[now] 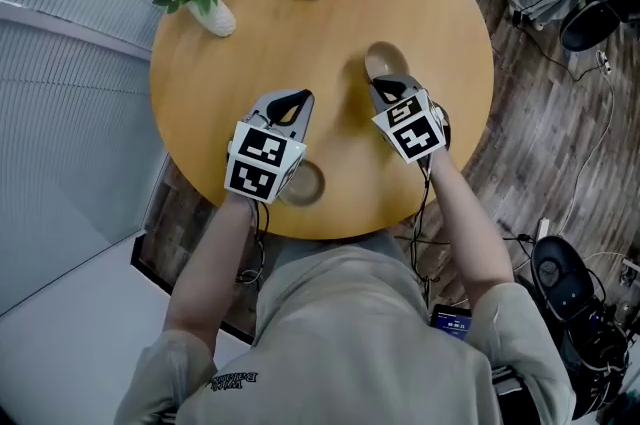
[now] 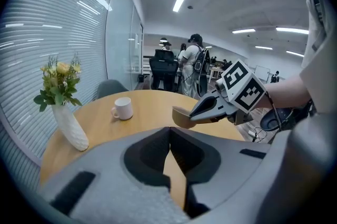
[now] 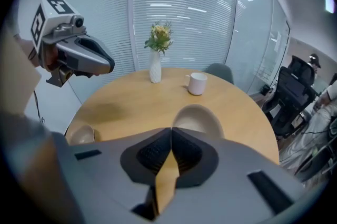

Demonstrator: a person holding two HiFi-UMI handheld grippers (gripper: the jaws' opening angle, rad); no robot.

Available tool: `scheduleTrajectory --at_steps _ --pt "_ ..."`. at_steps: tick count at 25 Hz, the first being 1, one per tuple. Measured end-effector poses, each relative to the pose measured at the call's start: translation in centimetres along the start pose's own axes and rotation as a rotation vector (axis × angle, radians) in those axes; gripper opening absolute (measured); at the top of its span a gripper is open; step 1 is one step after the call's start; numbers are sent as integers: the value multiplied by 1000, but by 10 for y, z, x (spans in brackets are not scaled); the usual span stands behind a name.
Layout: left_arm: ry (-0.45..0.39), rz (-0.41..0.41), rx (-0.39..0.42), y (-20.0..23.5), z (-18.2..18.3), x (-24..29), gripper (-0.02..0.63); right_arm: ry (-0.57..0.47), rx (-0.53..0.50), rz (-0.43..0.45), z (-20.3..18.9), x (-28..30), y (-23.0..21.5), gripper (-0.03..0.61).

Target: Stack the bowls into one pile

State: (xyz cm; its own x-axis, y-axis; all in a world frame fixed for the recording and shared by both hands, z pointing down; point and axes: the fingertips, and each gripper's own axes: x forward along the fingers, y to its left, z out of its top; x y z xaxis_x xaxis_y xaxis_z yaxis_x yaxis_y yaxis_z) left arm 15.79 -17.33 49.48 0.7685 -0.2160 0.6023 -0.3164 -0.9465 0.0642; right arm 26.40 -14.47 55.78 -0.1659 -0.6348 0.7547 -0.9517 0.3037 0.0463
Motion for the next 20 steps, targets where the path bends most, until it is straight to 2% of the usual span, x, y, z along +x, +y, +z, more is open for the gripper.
scheduleTrajectory --at_steps 14,20 --pt "-178 59 54 11 69 -64 20 -290 31 -111 95 -110 -7 31" --pt "-230 85 71 12 93 -88 20 -418 -2 -150 133 -161 -5 31"
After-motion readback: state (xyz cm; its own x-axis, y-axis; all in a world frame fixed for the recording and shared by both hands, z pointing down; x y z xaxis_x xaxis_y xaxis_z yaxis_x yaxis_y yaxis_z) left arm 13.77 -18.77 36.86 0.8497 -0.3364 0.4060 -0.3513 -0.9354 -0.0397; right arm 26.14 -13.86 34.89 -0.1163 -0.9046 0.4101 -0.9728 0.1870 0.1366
